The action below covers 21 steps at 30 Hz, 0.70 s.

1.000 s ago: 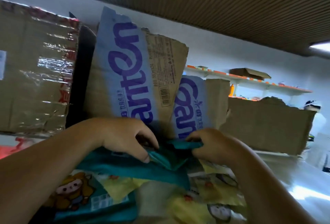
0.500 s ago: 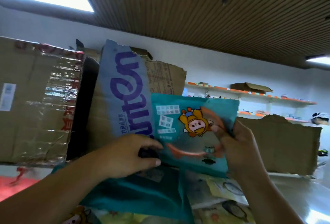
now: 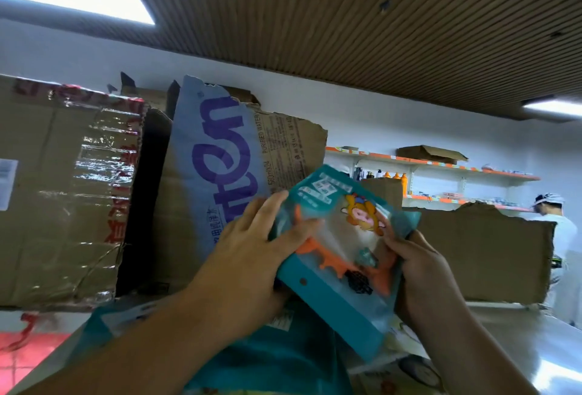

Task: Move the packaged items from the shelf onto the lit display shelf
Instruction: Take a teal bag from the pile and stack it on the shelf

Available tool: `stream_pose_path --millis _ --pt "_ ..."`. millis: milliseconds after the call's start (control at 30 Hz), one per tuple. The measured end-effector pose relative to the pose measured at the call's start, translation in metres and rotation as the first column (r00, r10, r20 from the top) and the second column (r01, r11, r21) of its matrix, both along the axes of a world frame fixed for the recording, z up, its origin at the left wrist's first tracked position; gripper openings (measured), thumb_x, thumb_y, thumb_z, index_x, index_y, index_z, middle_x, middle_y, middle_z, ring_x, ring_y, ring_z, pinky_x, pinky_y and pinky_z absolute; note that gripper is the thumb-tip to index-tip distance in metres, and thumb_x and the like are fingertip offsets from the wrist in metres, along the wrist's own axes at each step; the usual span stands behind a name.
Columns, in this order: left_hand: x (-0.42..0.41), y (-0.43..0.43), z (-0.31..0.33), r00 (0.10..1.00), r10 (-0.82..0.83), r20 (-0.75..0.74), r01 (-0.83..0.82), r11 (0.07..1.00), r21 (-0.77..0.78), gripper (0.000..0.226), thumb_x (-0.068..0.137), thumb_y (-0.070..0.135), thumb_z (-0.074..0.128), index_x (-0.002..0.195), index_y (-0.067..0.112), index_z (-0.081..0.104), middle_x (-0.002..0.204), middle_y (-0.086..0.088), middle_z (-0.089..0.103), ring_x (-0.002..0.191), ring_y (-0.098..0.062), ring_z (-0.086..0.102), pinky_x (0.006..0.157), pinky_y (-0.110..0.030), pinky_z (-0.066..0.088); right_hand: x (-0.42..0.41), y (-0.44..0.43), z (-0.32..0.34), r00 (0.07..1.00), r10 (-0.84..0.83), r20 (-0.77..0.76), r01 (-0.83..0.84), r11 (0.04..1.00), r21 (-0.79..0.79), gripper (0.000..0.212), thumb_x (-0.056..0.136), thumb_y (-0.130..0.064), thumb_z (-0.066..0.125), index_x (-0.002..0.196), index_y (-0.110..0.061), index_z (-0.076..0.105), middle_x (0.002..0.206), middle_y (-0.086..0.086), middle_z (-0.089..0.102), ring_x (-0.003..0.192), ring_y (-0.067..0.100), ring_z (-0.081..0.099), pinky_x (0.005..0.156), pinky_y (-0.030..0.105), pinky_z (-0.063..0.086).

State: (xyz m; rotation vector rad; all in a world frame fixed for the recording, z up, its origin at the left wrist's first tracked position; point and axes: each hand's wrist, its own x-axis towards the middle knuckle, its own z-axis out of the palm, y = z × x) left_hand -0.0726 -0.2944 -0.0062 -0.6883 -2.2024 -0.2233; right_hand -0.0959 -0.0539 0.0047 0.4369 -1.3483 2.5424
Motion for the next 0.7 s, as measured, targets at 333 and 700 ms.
stream_pose_path --millis 333,700 --pt "-0.002 -0.019 0.007 0.954 -0.241 -0.177 0.286 0.907 0.31 0.046 0.077 0.022 0.054 0.118 0.038 0.068 0.119 0.024 0.065 0.111 0.001 0.062 0.093 -0.021 0.051 0.002 0.018 0.003 0.997 0.03 -0.077 -0.011 0.973 0.23 0.058 0.079 -0.052 0.074 0.12 -0.013 0.06 0.123 0.024 0.066 0.101 0.039 0.069 0.088 0.054 0.055" --pt "-0.008 -0.01 0.001 0.85 -0.527 0.005 0.434 0.705 0.56 0.015 0.092 0.041 0.069 0.105 0.047 0.073 0.107 0.027 0.073 0.103 0.006 0.067 0.086 -0.007 0.048 -0.004 0.022 -0.008 0.91 -0.048 -0.412 0.269 0.826 0.496 0.042 0.072 -0.005 0.075 0.113 -0.008 0.065 0.103 -0.001 0.077 0.099 0.014 0.072 0.075 0.021 0.056"
